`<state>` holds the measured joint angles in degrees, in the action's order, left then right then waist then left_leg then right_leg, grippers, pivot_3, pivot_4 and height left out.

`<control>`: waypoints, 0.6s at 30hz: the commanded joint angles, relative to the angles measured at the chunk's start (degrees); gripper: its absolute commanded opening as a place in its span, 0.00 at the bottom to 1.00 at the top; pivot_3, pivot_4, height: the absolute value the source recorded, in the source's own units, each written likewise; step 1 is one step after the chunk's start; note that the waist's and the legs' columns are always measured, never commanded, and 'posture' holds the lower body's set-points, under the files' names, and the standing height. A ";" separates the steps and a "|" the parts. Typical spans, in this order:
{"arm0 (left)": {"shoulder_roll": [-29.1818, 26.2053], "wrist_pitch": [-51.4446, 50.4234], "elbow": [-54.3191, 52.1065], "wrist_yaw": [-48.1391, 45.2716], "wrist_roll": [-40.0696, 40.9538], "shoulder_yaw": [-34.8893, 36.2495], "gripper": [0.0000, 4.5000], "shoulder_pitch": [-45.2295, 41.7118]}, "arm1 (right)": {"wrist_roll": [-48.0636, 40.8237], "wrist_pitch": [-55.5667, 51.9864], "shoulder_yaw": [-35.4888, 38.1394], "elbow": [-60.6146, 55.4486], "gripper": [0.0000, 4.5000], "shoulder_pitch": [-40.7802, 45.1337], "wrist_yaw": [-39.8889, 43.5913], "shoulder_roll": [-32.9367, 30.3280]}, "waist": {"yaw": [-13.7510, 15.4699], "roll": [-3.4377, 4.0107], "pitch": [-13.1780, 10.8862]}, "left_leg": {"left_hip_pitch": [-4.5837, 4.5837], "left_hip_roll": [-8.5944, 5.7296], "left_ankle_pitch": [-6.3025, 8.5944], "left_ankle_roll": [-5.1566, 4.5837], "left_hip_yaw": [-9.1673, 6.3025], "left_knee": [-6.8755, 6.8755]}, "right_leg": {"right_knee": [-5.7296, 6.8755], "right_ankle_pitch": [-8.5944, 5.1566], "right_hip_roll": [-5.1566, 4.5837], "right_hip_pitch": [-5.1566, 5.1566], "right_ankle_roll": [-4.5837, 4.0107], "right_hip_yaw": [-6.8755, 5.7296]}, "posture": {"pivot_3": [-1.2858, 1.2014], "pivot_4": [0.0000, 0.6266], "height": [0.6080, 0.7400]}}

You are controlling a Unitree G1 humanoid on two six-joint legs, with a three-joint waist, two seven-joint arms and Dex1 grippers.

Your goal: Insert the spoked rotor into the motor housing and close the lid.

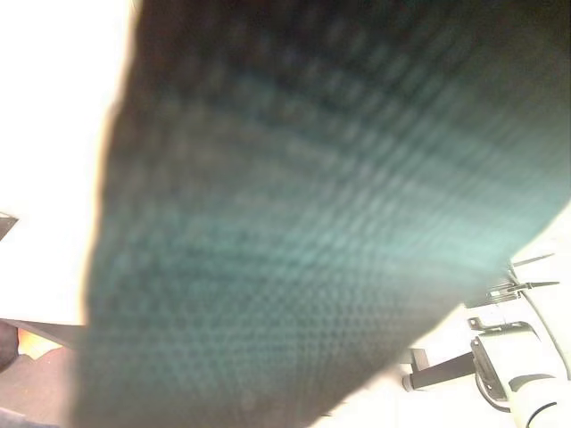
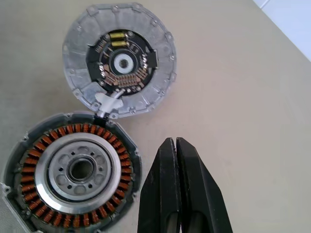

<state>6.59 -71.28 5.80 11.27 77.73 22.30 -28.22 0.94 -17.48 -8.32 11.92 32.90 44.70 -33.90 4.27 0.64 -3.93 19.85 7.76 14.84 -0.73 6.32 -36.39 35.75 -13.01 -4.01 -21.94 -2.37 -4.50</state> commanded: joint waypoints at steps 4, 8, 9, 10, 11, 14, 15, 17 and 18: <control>3.68 1.99 8.63 8.53 3.73 -0.27 0.06 -6.55 | 0.77 0.29 3.79 1.26 0.00 3.70 -2.66 -2.89 | -0.32 0.00 0.00 | 0.15 0.01 0.00 -0.01 0.03 0.10 | 0.01 0.03 0.02 -0.24 0.02 0.00 | 0.52 0.00 1.00; 5.20 1.57 9.65 13.94 3.33 -2.29 0.06 -6.67 | 0.84 -0.16 6.17 2.76 0.00 5.52 -3.98 -5.95 | 0.18 -0.01 -0.01 | 0.52 -0.01 0.01 -0.06 0.04 0.09 | 0.02 0.02 0.01 -0.52 -0.01 -0.01 | 0.52 0.00 1.00; 5.20 1.94 9.74 15.00 3.45 -2.25 0.06 -6.44 | 0.84 -0.19 6.49 2.85 0.00 5.38 -4.28 -6.32 | 0.33 -0.01 -0.01 | 0.55 -0.02 0.03 -0.10 0.04 0.06 | 0.00 0.03 0.00 -0.52 -0.01 -0.02 | 0.52 0.00 1.00; 5.01 2.46 9.90 15.44 3.47 -2.10 0.06 -6.42 | 0.79 -0.31 6.72 2.81 0.00 5.02 -4.53 -6.58 | 0.44 -0.01 -0.01 | 0.57 -0.02 0.06 -0.15 0.04 0.02 | 0.00 0.03 0.00 -0.51 -0.01 -0.02 | 0.52 0.00 1.00; 4.75 3.13 10.32 15.81 3.24 -1.88 0.06 -6.64 | 0.91 -0.36 6.78 2.63 0.00 4.51 -4.73 -6.72 | 0.58 -0.02 -0.01 | 0.58 -0.01 0.08 -0.19 0.04 -0.02 | 0.00 0.02 -0.01 -0.49 -0.01 -0.02 | 0.52 0.00 1.00; 4.74 4.27 12.04 15.52 2.54 -2.13 0.06 -7.70 | 0.74 -0.82 6.68 1.30 0.00 3.51 -4.93 -6.30 | 1.00 -0.02 -0.01 | 0.57 -0.01 0.10 -0.22 0.05 -0.07 | 0.00 0.02 -0.01 -0.48 -0.01 -0.02 | 0.52 0.00 1.00; 4.85 4.45 12.62 15.37 2.40 -2.38 0.06 -7.92 | 0.69 -0.93 6.59 1.12 0.00 3.54 -5.00 -6.16 | 1.14 -0.02 -0.01 | 0.57 -0.01 0.10 -0.22 0.05 -0.07 | 0.00 0.02 -0.01 -0.49 -0.01 -0.01 | 0.52 0.00 1.00; 5.16 4.96 13.76 15.44 2.29 -2.55 0.06 -8.33 | 0.69 -0.94 6.48 1.19 0.00 3.75 -5.06 -6.03 | 1.22 -0.02 -0.01 | 0.57 0.00 0.10 -0.22 0.06 -0.09 | 0.02 0.03 -0.01 -0.50 0.00 -0.02 | 0.52 0.00 1.00; 5.25 5.08 14.10 15.44 2.27 -2.65 0.06 -8.46 | 0.69 -0.97 6.49 1.12 0.00 3.77 -5.06 -5.99 | 1.24 -0.02 -0.01 | 0.58 0.00 0.10 -0.22 0.06 -0.11 | 0.03 0.03 -0.01 -0.50 0.00 -0.02 | 0.52 0.00 1.00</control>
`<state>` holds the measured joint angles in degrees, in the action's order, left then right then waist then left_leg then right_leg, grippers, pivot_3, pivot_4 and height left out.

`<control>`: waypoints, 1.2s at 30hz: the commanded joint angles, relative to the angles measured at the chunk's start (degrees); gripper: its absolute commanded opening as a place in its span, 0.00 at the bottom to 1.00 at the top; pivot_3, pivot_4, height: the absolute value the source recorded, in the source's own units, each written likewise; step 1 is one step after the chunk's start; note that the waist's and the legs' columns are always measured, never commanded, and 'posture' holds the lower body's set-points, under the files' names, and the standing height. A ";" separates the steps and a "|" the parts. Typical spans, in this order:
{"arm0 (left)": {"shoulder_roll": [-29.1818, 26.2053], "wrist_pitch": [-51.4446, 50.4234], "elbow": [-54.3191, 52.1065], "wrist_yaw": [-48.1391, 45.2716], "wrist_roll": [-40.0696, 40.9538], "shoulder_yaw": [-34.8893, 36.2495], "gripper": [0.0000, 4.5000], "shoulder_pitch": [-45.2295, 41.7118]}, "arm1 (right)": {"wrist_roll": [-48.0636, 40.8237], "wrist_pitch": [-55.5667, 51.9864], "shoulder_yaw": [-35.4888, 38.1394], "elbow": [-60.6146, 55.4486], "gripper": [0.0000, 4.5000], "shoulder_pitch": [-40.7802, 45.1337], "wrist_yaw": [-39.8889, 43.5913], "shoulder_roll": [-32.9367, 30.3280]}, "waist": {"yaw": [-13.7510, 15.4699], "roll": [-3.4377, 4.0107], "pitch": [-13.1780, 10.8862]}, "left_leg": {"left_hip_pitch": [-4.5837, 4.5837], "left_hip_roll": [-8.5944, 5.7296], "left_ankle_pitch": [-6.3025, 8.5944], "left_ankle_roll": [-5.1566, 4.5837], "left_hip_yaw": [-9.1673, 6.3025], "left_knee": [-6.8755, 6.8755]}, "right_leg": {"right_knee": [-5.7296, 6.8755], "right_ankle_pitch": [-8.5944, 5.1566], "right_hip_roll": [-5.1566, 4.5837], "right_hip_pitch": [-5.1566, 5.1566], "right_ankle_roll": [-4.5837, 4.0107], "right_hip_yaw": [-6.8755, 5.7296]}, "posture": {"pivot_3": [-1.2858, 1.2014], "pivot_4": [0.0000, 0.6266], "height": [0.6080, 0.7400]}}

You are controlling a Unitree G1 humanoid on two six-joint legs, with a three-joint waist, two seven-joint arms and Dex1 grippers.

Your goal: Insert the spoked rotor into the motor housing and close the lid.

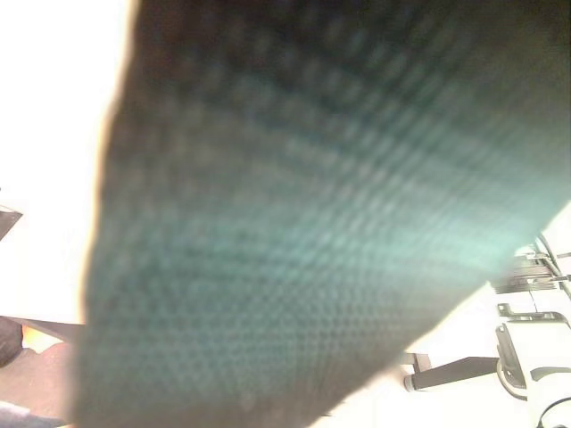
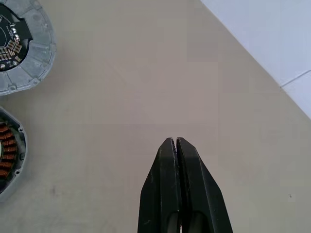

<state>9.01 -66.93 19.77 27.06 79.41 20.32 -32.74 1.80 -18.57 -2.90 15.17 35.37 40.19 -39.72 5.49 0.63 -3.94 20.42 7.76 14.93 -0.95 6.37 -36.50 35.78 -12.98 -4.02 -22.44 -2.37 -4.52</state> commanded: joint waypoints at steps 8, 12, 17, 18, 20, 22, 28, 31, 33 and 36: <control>2.54 1.67 4.05 -1.92 -0.41 -1.22 0.06 -6.04 | -0.10 0.58 0.79 -1.77 0.00 1.46 -0.46 0.12 | 0.05 0.00 0.00 | 0.02 0.02 0.00 0.00 0.00 -0.10 | 0.00 0.05 0.00 0.03 0.08 0.00 | 0.52 0.00 1.00; 2.56 1.13 5.41 -3.81 -0.09 -1.19 0.06 -7.19 | -0.10 0.65 0.72 -1.79 0.00 1.37 -0.36 0.22 | 0.13 0.00 0.00 | 0.03 0.01 0.00 0.00 0.00 -0.12 | 0.00 0.06 0.00 0.03 0.10 0.00 | 0.52 0.00 1.00; 2.46 -0.79 6.27 -6.97 0.37 -1.66 0.06 -8.59 | 0.01 0.94 0.59 -1.75 0.00 1.27 -0.23 0.33 | 0.20 0.00 0.00 | 0.06 0.00 -0.01 -0.01 0.00 -0.15 | 0.00 0.08 -0.04 0.03 0.13 0.00 | 0.52 0.00 1.00; 2.47 -1.12 6.14 -7.30 0.52 -1.65 0.06 -8.71 | 0.03 1.01 0.61 -1.66 0.00 1.28 -0.22 0.33 | 0.21 0.00 0.00 | 0.06 0.00 -0.01 -0.01 0.00 -0.15 | 0.00 0.08 -0.05 0.02 0.13 0.00 | 0.52 0.00 1.00; 2.48 -1.61 5.87 -7.73 0.87 -1.53 0.06 -8.78 | 0.09 1.09 0.62 -1.58 0.00 1.26 -0.22 0.29 | 0.19 0.00 0.00 | 0.06 0.00 -0.01 -0.02 0.00 -0.15 | 0.00 0.08 -0.05 0.02 0.12 0.00 | 0.52 0.00 1.00; 2.51 -1.72 6.00 -7.77 1.07 -1.42 0.06 -8.71 | 0.06 1.04 0.68 -1.72 0.00 1.08 -0.21 0.27 | 0.19 0.00 0.00 | 0.07 0.00 -0.01 -0.02 0.00 -0.15 | 0.01 0.08 -0.05 0.02 0.12 0.00 | 0.52 0.00 1.00; 2.89 -1.18 7.18 -6.21 1.57 -0.82 0.06 -8.69 | 0.08 1.02 0.50 -1.97 0.00 0.85 -0.20 0.48 | 0.14 0.00 0.00 | 0.06 0.00 -0.01 -0.02 0.00 -0.15 | 0.01 0.09 -0.05 0.02 0.11 0.00 | 0.52 0.00 1.00; 3.11 -0.12 8.30 -5.02 1.38 -0.32 0.06 -9.00 | 0.08 1.07 0.48 -1.90 0.00 0.85 -0.15 0.50 | 0.14 0.00 0.00 | 0.06 0.00 -0.01 -0.02 0.00 -0.15 | 0.02 0.09 -0.05 0.02 0.11 -0.01 | 0.52 0.00 1.00; 3.31 0.78 9.29 -4.16 0.72 -0.11 0.06 -9.41 | 0.08 1.15 0.42 -1.96 0.00 0.68 -0.12 0.56 | 0.14 0.00 0.00 | 0.06 0.00 -0.01 -0.02 0.01 -0.15 | 0.02 0.09 -0.05 0.02 0.12 -0.01 | 0.52 0.00 1.00; 3.43 1.63 10.38 -3.98 -0.21 -0.23 0.06 -9.92 | 0.07 1.23 0.27 -2.32 0.00 0.27 -0.09 0.77 | 0.16 0.00 0.00 | 0.06 0.00 -0.01 -0.02 0.00 -0.15 | 0.01 0.09 -0.05 0.02 0.11 -0.01 | 0.52 0.00 1.00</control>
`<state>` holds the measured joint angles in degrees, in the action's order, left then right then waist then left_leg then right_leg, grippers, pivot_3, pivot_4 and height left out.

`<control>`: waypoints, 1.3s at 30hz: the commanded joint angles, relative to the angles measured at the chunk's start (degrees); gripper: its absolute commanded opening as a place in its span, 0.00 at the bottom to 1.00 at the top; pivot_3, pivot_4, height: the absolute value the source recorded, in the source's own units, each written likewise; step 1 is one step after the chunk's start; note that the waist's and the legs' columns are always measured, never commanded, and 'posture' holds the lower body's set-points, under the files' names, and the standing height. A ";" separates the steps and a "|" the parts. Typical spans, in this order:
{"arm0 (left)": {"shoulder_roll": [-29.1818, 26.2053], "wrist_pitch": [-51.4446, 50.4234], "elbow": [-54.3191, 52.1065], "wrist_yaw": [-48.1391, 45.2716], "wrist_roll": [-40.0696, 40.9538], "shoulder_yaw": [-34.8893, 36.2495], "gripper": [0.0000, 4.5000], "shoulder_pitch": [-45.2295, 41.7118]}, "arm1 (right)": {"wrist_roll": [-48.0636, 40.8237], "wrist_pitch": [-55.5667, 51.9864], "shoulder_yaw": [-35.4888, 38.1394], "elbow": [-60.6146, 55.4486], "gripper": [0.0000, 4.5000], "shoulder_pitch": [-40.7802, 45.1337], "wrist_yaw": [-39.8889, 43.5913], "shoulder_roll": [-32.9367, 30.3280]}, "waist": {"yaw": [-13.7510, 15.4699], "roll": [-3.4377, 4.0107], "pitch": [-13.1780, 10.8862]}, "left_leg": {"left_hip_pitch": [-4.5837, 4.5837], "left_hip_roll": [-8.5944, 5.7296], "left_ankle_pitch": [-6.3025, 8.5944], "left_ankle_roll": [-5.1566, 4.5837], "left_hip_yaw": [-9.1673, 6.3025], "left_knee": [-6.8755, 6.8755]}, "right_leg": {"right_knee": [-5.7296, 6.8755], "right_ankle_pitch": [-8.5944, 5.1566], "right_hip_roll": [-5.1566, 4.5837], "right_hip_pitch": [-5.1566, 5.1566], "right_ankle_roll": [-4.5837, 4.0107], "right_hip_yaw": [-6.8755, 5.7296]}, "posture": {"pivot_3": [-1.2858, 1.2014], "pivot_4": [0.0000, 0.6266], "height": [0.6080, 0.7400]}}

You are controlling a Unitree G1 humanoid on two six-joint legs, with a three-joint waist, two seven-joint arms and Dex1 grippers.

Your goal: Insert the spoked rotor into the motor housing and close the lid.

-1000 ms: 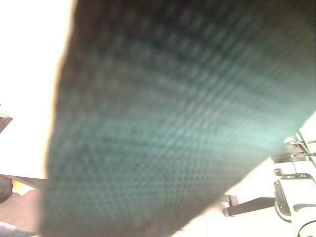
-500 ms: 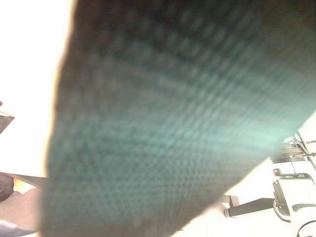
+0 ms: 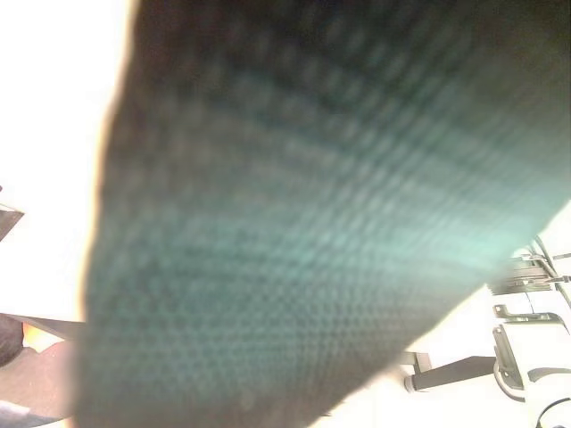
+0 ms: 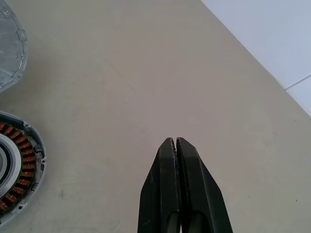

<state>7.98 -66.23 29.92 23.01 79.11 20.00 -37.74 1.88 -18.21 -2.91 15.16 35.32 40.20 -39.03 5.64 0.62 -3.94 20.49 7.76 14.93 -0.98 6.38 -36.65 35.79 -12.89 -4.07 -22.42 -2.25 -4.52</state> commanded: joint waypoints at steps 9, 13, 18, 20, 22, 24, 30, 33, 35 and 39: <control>4.44 0.83 2.20 -1.51 -0.89 -0.60 0.06 -6.52 | 0.21 1.00 0.17 -2.47 0.00 0.18 -0.08 0.46 | 0.01 0.00 0.00 | -0.04 0.00 -0.01 -0.01 0.00 -0.01 | 0.01 0.01 0.00 0.04 0.01 0.00 | 0.52 0.00 1.00; 3.88 0.01 2.20 -2.67 -1.70 -0.92 0.06 -6.94 | 0.23 1.14 0.26 -2.40 0.00 0.14 -0.12 0.49 | 0.01 0.00 0.00 | -0.03 0.00 -0.01 -0.01 0.00 0.00 | 0.01 0.01 0.00 0.02 0.02 0.00 | 0.52 0.00 1.00; 3.49 -1.51 -0.83 -2.45 0.11 -0.38 0.06 -6.64 | 0.27 1.43 0.39 -2.02 0.00 0.09 -0.32 0.50 | 0.01 0.00 0.00 | 0.01 0.00 -0.01 -0.02 0.00 0.00 | 0.00 0.01 -0.01 0.00 0.01 0.00 | 0.52 0.00 1.00; 3.05 -2.09 -2.61 -1.34 1.78 0.44 0.06 -6.26 | 0.42 1.71 0.28 -1.70 0.00 0.11 -0.49 0.63 | 0.00 0.00 0.00 | 0.03 0.00 -0.01 -0.02 0.00 0.00 | 0.00 0.01 -0.01 -0.02 0.01 0.00 | 0.52 0.00 1.00; 2.70 -2.68 -4.01 -0.19 3.10 0.85 0.06 -5.79 | 0.48 1.85 0.15 -1.50 0.00 0.21 -0.57 0.89 | -0.02 0.00 0.00 | 0.02 0.00 -0.01 -0.02 0.00 0.00 | 0.01 0.02 -0.01 -0.02 0.00 -0.01 | 0.52 0.00 1.00; 2.55 -2.69 -4.84 1.01 4.02 1.04 0.06 -5.27 | 0.58 1.97 0.02 -1.28 0.00 0.36 -0.62 1.19 | -0.02 0.00 0.00 | 0.02 0.00 -0.01 -0.01 0.00 0.00 | 0.02 0.02 -0.01 -0.02 -0.01 -0.01 | 0.52 0.00 1.00; 3.06 -1.55 -5.48 2.01 3.60 0.22 0.06 -4.32 | 0.85 2.44 -0.31 -0.59 0.00 0.97 -0.65 1.89 | 0.01 0.00 0.00 | 0.03 0.00 -0.01 -0.02 0.00 -0.02 | 0.01 0.03 -0.01 -0.01 -0.01 -0.01 | 0.52 0.00 1.00; 3.24 -1.35 -5.03 1.84 3.25 -0.24 0.06 -4.52 | 0.99 2.57 -0.35 -0.37 0.00 1.18 -0.68 2.01 | 0.01 0.00 0.00 | 0.03 0.00 -0.01 -0.02 0.00 -0.02 | 0.01 0.03 -0.01 -0.01 -0.01 -0.01 | 0.52 0.00 1.00; 3.19 -1.16 -4.24 2.10 2.96 -0.40 0.06 -4.65 | 1.04 2.62 -0.36 -0.34 0.00 1.25 -0.71 2.04 | 0.01 0.00 0.00 | 0.04 0.00 -0.01 -0.02 0.00 -0.02 | 0.01 0.03 -0.01 -0.02 -0.01 -0.01 | 0.52 0.00 1.00; 3.23 -1.15 -3.06 2.55 2.72 -0.46 0.06 -4.44 | 1.16 2.66 -0.24 -0.71 0.00 0.88 -0.78 1.95 | 0.01 0.00 0.00 | 0.04 0.00 -0.01 -0.02 0.00 -0.02 | 0.01 0.03 -0.01 -0.02 -0.01 -0.01 | 0.52 0.00 1.00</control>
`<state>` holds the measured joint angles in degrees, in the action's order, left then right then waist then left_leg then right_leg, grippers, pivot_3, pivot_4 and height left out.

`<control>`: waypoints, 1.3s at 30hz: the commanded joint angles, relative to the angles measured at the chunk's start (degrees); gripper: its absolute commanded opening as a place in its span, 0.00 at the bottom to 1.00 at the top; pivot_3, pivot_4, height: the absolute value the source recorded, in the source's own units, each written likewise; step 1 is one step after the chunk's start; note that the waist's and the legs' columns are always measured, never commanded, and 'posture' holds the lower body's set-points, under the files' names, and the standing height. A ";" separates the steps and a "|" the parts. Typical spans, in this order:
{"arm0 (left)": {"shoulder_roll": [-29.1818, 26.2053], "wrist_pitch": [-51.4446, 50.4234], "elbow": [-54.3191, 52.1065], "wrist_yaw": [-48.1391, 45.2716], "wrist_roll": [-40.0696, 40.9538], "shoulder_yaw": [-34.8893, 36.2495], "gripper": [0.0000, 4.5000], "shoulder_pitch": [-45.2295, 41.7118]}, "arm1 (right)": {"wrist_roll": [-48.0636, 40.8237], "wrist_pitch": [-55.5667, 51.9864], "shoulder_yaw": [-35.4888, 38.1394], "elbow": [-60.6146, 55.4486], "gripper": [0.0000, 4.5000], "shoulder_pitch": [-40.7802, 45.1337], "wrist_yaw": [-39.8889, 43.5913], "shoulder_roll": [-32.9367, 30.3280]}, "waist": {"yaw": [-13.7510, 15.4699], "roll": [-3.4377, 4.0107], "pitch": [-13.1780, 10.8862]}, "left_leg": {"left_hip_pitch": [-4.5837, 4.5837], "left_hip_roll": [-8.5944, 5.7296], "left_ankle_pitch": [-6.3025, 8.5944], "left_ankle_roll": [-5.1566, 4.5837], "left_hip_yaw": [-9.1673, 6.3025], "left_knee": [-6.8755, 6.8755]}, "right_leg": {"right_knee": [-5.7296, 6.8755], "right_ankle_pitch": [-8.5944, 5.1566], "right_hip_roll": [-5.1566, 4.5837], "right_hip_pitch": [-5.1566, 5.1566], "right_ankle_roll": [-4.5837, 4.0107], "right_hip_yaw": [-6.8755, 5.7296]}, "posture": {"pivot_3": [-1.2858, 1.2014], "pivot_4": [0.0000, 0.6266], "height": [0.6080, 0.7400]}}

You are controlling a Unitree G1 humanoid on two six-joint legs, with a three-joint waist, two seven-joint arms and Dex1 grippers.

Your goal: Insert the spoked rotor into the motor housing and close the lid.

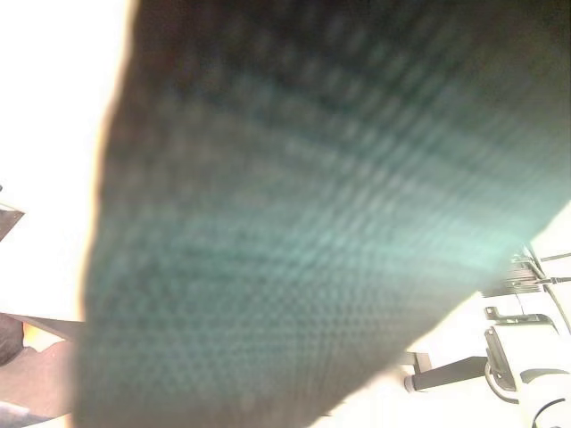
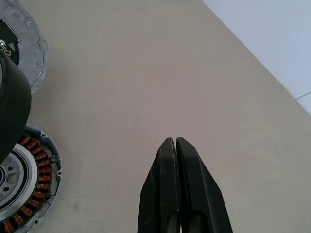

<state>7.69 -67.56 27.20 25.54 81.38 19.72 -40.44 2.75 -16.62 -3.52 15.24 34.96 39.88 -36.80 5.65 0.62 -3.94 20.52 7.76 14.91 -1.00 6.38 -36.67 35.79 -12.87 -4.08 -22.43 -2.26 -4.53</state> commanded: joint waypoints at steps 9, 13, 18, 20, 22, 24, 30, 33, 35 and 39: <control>3.58 0.77 2.46 -1.08 -2.41 -0.50 0.34 -2.66 | 0.27 0.85 0.60 -1.23 0.00 0.83 -0.66 -0.28 | 0.00 0.00 0.00 | 0.00 0.00 0.00 0.00 0.00 0.00 | -0.01 0.00 0.00 0.00 0.00 0.00 | 0.52 0.00 1.00; 3.87 0.84 3.19 -0.79 -2.55 0.07 0.40 -2.78 | 0.28 0.81 0.63 -1.54 0.00 0.62 -0.70 -0.38 | 0.00 0.00 0.00 | -0.03 0.00 0.00 0.00 0.00 0.00 | -0.01 0.00 0.00 0.03 0.01 0.00 | 0.52 0.00 1.00; 3.73 -0.64 1.85 -2.29 -0.84 0.11 0.40 -2.55 | 0.37 0.87 0.53 -1.50 0.00 0.49 -0.69 -0.41 | 0.00 0.00 0.00 | -0.04 0.00 0.00 0.01 0.00 0.00 | 0.00 0.00 0.00 0.03 0.01 0.00 | 0.52 0.00 1.00; 3.51 -1.60 0.81 -2.54 0.32 0.33 0.40 -2.27 | 0.39 0.91 0.50 -1.36 0.00 0.51 -0.68 -0.39 | 0.00 0.00 0.00 | -0.03 0.00 0.00 0.01 0.00 0.00 | 0.00 0.00 0.00 0.02 0.01 0.00 | 0.52 0.00 1.00; 3.15 -2.77 -1.02 -2.24 1.67 0.26 0.40 -1.51 | 0.36 0.81 0.56 -1.62 0.00 0.35 -0.64 -0.40 | -0.02 0.00 0.00 | -0.02 0.00 0.00 0.01 0.00 0.00 | 0.00 0.00 0.00 0.01 0.00 0.00 | 0.52 0.00 1.00; 2.56 -4.08 -3.55 -1.79 3.31 0.07 0.40 -0.60 | 0.31 0.73 0.61 -1.75 0.00 0.29 -0.58 -0.37 | -0.01 0.00 0.00 | 0.00 0.00 0.00 0.00 0.00 0.00 | 0.00 0.00 0.00 -0.01 0.00 0.00 | 0.52 0.00 1.00; -4.85 -5.41 -21.59 -10.68 -1.06 -6.03 0.40 3.05 | -8.35 -6.32 4.99 -10.43 0.00 -1.01 2.58 1.54 | -0.20 0.01 0.00 | 0.02 0.02 0.00 0.00 0.01 0.03 | 0.00 0.00 0.00 -0.04 -0.01 0.00 | 0.52 0.00 1.00; -11.77 2.32 -30.96 -19.74 -12.58 -11.88 0.40 5.89 | -12.63 -10.69 6.70 -14.90 0.00 -3.71 3.71 2.48 | -0.16 0.05 0.02 | 0.12 0.06 -0.02 0.04 0.03 0.04 | 0.15 0.00 0.00 -0.24 -0.02 0.00 | 0.52 0.00 1.00; -17.72 15.40 -35.13 -26.12 -27.13 -18.02 0.40 8.48 | -11.20 -9.41 4.74 -15.23 0.00 -7.63 4.26 1.69 | -0.09 0.05 0.03 | 0.05 0.08 -0.03 0.04 0.02 0.04 | 0.13 -0.01 0.01 -0.20 -0.03 0.00 | 0.52 0.00 1.00; -25.40 29.82 -34.81 -35.87 -43.40 -25.56 0.40 11.94 | -7.99 -5.54 1.54 -12.43 0.00 -11.29 3.13 2.19 | -0.12 0.10 0.00 | -0.45 0.07 -0.02 0.04 0.03 0.06 | -0.13 0.03 0.00 0.23 0.12 0.00 | 0.52 0.00 1.00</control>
<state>-17.82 -42.51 -6.09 -6.66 42.38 -3.41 -28.03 -6.40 -24.77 -1.68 3.34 22.34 43.55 -34.58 5.52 0.72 -3.94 20.08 7.79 14.89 -0.95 6.41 -36.63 35.65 -12.79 -4.10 -22.24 -2.08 -4.51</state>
